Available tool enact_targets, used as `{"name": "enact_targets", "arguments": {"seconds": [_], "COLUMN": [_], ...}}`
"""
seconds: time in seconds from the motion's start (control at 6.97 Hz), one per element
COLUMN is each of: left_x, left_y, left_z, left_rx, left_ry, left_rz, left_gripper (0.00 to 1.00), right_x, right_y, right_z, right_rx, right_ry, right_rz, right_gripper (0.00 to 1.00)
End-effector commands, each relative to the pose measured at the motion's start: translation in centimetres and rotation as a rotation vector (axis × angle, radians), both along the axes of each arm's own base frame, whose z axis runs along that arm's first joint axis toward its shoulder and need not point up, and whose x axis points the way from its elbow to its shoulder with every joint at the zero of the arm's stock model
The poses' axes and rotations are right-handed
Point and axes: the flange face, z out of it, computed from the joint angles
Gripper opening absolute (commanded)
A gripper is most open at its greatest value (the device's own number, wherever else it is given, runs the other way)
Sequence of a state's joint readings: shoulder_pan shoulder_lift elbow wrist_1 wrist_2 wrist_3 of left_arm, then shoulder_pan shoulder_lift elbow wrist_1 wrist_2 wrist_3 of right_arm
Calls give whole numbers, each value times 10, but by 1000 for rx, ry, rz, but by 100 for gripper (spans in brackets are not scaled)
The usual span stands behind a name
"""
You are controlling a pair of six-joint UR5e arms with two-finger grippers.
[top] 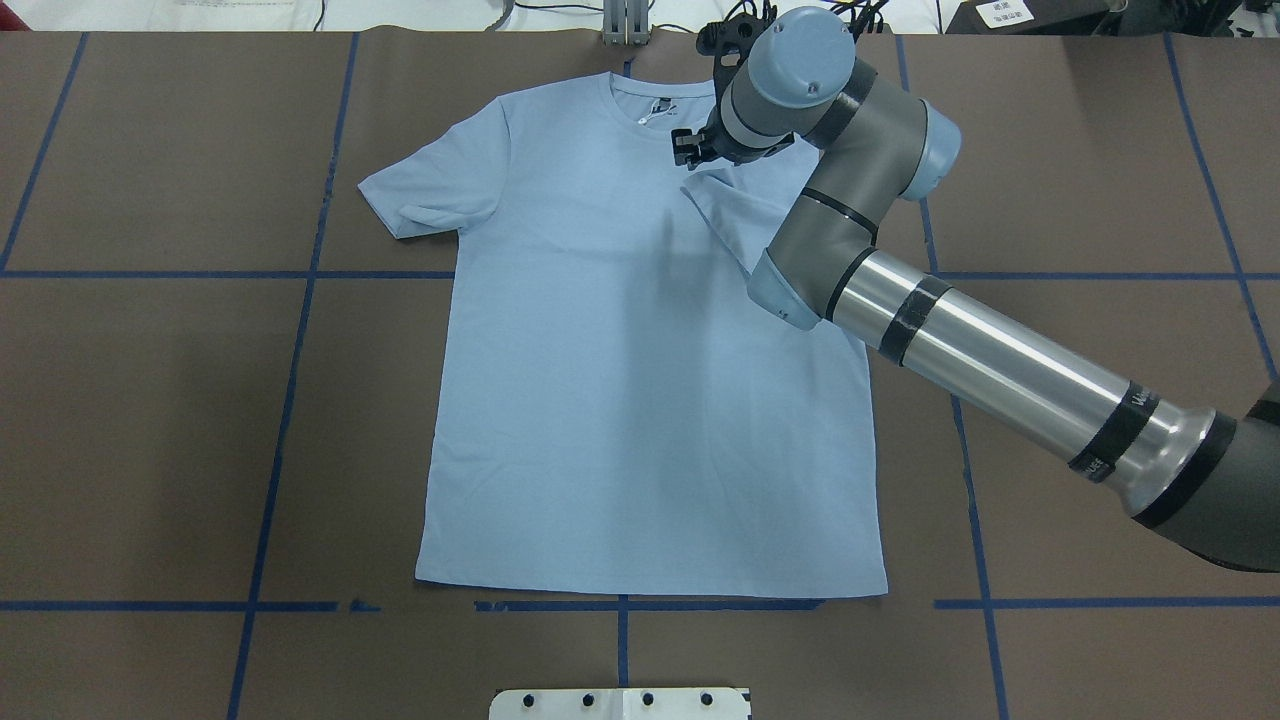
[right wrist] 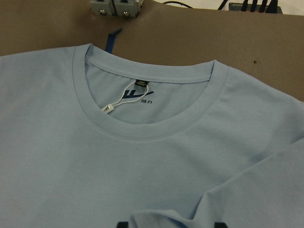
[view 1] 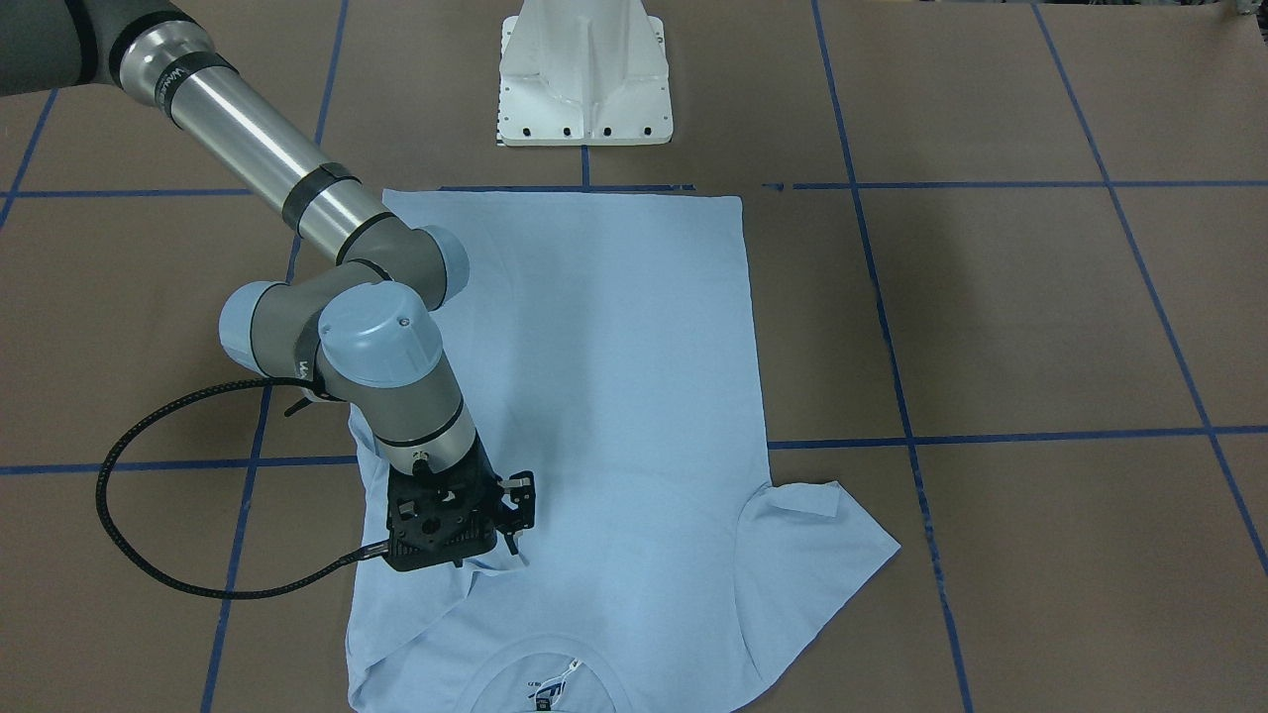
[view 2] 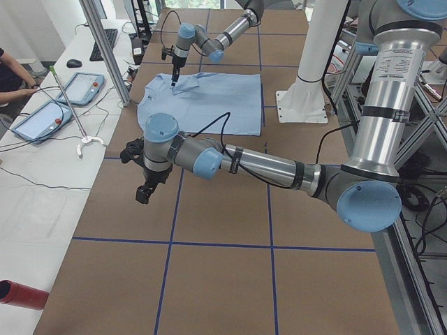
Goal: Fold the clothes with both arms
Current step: 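Fold the grasped sleeve inward over the shirt body with the right gripper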
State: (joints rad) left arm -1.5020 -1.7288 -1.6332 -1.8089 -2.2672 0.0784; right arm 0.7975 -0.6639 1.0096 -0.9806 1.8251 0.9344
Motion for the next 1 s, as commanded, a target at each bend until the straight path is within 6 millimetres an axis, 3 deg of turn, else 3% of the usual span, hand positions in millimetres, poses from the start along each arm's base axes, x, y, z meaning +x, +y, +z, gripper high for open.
{"name": "enact_targets", "arguments": {"seconds": [0.0, 0.14, 0.29, 0.57, 0.72, 0.86], "left_x": [1, 1, 1, 1, 1, 1], "left_y": [0, -2, -2, -3, -2, -2], "left_z": [-3, -7, -10, -14, -14, -15], "left_rx": [-11, -9, -6, 16, 17, 19], "left_ry": [10, 13, 14, 19, 20, 20], "left_rz": [-16, -23, -24, -30, -30, -30], "left_gripper": [100, 100, 100, 100, 100, 100], "right_x": [26, 38, 33, 20, 20, 20], "right_y": [-27, -42, -52, -80, -81, -81], "right_z": [27, 48, 72, 82, 86, 88], "right_rx": [-27, -35, -42, 18, 28, 34], "right_ry": [42, 80, 133, 193, 209, 217], "right_rz": [36, 44, 76, 122, 110, 102], "right_gripper": [100, 100, 100, 95, 85, 62]}}
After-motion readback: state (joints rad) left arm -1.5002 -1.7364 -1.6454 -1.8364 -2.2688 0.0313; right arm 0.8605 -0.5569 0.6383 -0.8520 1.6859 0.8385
